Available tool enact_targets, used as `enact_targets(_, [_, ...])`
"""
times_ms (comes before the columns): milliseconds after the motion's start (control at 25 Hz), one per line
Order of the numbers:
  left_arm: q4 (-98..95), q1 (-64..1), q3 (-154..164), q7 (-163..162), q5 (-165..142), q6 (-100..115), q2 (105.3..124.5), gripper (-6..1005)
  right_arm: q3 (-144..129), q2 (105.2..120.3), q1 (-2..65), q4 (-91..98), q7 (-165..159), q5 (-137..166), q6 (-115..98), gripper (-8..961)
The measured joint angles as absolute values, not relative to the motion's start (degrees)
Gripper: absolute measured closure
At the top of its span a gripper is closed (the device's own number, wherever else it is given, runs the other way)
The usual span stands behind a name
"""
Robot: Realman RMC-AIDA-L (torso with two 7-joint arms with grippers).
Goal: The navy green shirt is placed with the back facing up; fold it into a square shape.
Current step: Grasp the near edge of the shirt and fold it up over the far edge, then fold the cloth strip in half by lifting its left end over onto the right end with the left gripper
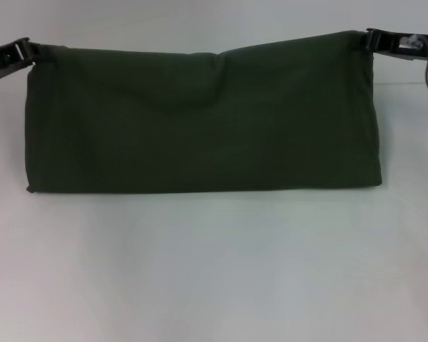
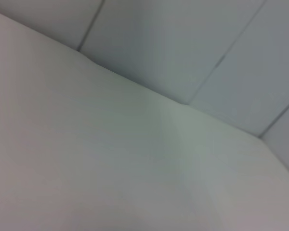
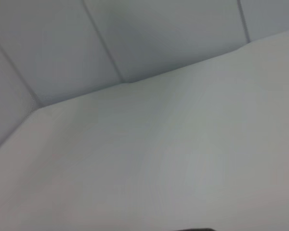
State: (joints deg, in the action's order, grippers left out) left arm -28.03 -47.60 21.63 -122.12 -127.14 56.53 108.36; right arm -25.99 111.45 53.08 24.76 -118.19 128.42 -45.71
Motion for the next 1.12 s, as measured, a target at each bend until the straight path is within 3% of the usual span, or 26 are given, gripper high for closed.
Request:
enact_targets(240, [-26.1, -48.5, 21.8, -119.7, -126.3, 46.4, 110.70, 942, -28.9, 112.94, 54.4, 22.0, -118.5, 128.1, -36.8, 860])
enact_targets(560, [-22.9, -48.7, 21.9, -116.4, -122.0, 40.6, 111.98, 843, -29.0, 113.67, 54.6, 20.7, -119.1, 128.0, -32.2, 858])
enact_targets(840, [-23.0, -48.8, 22.7, -116.4, -122.0, 38.7, 111.90, 722, -29.5, 113.33, 53.7, 20.7, -120.1, 128.2, -31.9, 570])
enact_targets(960, [-23.0, -48.0, 22.7, -116.4, -121.9, 40.0, 110.66, 664, -29.5, 112.94, 52.7, 20.7, -120.1, 128.3, -31.9, 430])
enact_targets(1120, [-23.2, -45.8, 22.6, -116.6, -121.9, 48.5, 108.52, 556, -29.1, 112.25, 50.1, 22.3, -120.2, 127.7, -35.3, 354])
